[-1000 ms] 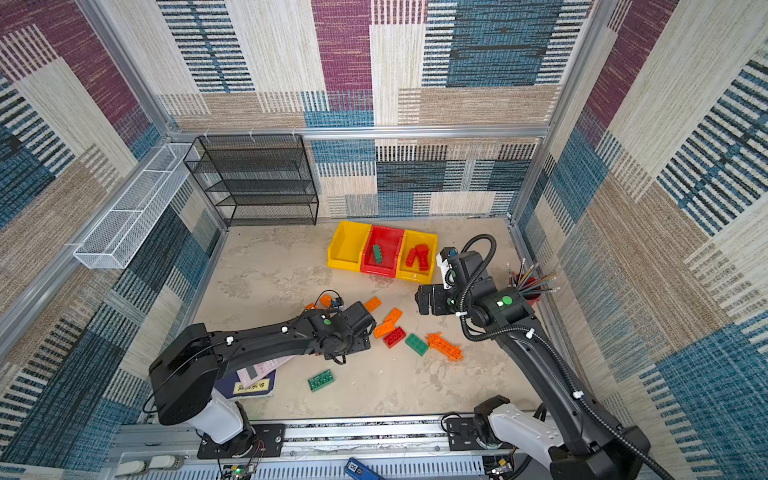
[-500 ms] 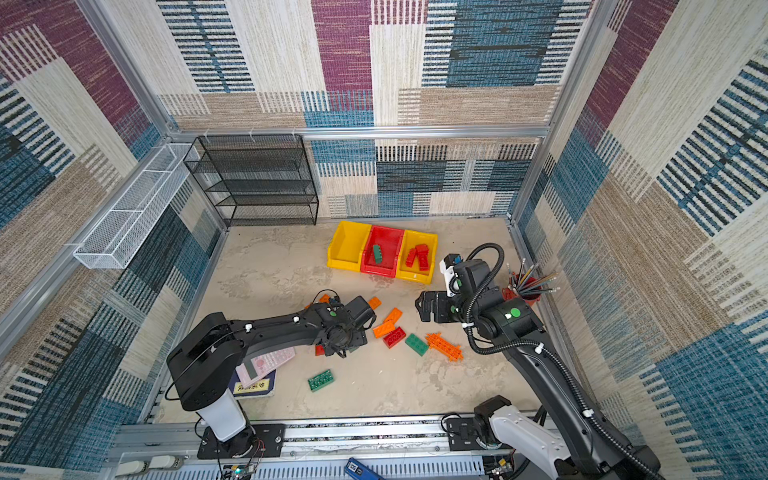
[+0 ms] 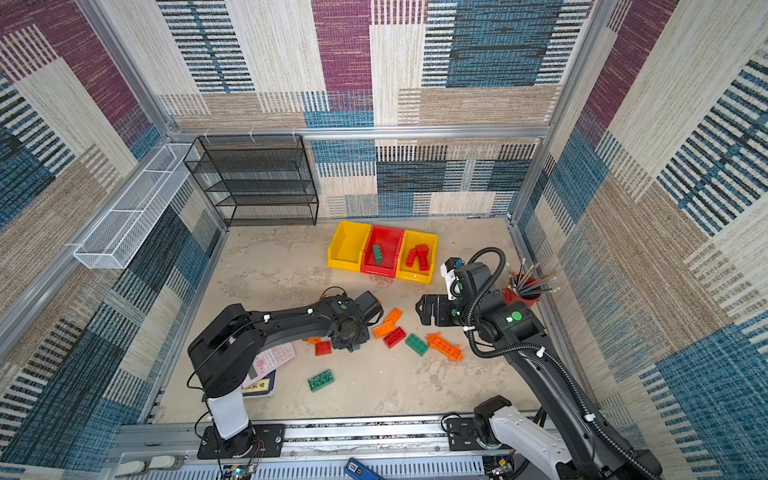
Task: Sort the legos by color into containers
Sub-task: 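Move the right gripper back toward its side while the left gripper grasps a green brick, then carry the green brick with the left gripper and drop it into the red bin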
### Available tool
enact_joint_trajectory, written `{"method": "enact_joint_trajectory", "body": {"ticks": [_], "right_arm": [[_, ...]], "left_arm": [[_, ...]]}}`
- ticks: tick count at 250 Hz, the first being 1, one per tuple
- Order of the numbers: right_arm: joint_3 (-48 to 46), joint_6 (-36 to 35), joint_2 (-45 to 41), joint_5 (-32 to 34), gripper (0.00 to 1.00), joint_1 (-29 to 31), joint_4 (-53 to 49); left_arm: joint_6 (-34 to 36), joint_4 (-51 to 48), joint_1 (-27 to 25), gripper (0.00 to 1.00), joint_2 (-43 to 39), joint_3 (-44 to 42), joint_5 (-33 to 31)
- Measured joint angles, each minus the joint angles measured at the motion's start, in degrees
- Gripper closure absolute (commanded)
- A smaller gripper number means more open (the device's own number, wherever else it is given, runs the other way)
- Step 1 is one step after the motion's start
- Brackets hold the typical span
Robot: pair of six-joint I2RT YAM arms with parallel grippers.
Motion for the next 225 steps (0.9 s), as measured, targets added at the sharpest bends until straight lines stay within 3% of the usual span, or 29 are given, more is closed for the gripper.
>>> {"method": "enact_joint_trajectory", "body": {"ticks": [31, 68, 122, 174, 225], "right_arm": [[-1.2, 0.0, -1.9, 0.0, 0.0, 0.0, -0.3], [-1.7, 0.9, -2.7, 0.6, 0.0, 0.0, -0.8], [-0.1, 3.5, -2.3, 2.6, 0.0, 0.0, -0.9], [2.1, 6.5, -1.3, 5.2, 0.0, 0.0, -1.0], [0.4, 10.3, -1.7, 7.7, 0.0, 0.0, -0.2]], "left_arm": [[0.4, -2.7, -0.2, 0.82, -0.9, 0.8, 1.0], [3.5, -7.8, 0.3, 0.83, -1.4, 6.9, 0.3], [14.9, -14.9, 4.6, 0.8, 4.0, 26.4, -2.7], [25.6, -17.2, 11.6, 0.81, 15.0, 48.9, -3.1], [30.4, -12.7, 16.8, 0.79, 22.3, 56.8, 3.8]]}}
